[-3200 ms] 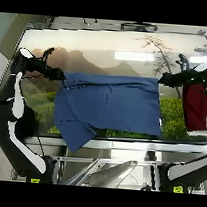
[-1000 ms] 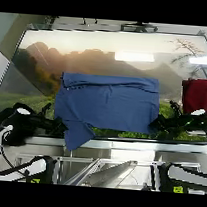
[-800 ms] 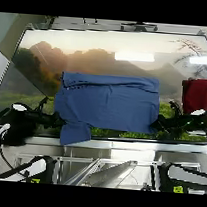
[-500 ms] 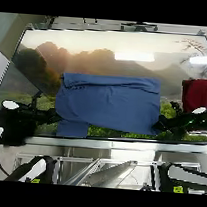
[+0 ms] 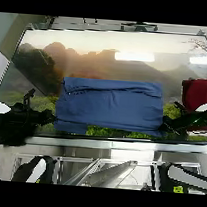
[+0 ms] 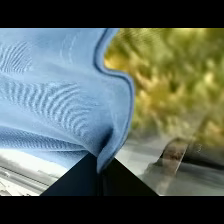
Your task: Fold the shirts.
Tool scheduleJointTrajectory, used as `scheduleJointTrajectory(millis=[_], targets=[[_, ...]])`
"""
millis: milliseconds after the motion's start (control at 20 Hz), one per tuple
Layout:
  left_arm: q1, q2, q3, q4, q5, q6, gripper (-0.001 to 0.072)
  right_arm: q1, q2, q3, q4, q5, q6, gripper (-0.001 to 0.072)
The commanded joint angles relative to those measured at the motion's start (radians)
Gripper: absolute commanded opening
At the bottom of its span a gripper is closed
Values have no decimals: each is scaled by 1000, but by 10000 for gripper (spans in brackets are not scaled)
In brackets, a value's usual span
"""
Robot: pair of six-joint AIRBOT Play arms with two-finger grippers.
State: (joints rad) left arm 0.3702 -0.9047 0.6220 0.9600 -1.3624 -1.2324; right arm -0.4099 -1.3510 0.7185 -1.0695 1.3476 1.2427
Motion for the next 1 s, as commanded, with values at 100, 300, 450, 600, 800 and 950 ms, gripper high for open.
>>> scheduleJointTrajectory(millis=[100, 300, 450, 600, 800, 950], targets=[[7, 6, 148, -126, -17, 46, 33, 0, 19, 121, 273, 133, -42, 16], [-11, -166, 396, -118, -26, 46, 33, 2, 3, 317, 371, 57, -39, 17], [-90, -365, 531, -117, 34, 55, 33, 29, -47, 382, 457, -89, -87, 16], [-151, -580, 676, -115, 122, 84, 34, 71, -137, 391, 465, -246, -111, 17], [-194, -855, 883, -115, 151, 110, 34, 101, -307, 391, 465, -357, -142, 17], [-203, -1003, 1011, -113, 150, 132, 33, 101, -371, 391, 465, -418, -208, 17]])
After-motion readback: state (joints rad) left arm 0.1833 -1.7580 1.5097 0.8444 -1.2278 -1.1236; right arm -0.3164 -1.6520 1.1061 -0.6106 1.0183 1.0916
